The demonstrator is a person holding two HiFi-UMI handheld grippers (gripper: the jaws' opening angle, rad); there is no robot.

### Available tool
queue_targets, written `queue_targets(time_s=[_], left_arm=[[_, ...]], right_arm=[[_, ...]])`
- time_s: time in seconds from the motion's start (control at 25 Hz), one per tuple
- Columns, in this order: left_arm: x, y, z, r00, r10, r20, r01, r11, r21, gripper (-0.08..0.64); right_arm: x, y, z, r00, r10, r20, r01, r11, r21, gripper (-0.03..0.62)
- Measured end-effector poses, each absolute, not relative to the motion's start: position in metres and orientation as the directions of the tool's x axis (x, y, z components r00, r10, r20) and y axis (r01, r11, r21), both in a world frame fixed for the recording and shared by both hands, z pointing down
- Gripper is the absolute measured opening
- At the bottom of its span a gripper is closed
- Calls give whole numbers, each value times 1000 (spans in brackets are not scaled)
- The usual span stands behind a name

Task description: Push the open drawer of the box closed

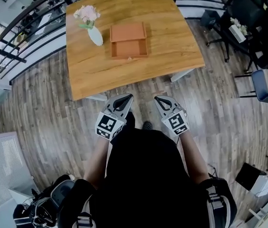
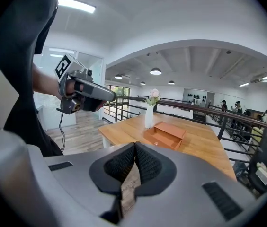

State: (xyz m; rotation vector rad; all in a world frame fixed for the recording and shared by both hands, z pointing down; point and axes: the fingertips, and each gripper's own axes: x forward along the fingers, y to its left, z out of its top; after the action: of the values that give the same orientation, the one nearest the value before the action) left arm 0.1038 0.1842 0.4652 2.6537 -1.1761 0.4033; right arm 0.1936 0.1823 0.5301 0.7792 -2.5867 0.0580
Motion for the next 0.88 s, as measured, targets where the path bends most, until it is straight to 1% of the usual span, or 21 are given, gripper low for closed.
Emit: queue_targets(time_s=[0.48,0.88], left_arm=[[46,108,471,678,-651,341,-717,-688,110,23],[11,42,468,724,-601,338,-665,-738,112,23]], right_arm=[[134,110,531,-716,-536,447,-559,824,93,16],[93,53,532,-683,-567,461,-596,797,98,17]])
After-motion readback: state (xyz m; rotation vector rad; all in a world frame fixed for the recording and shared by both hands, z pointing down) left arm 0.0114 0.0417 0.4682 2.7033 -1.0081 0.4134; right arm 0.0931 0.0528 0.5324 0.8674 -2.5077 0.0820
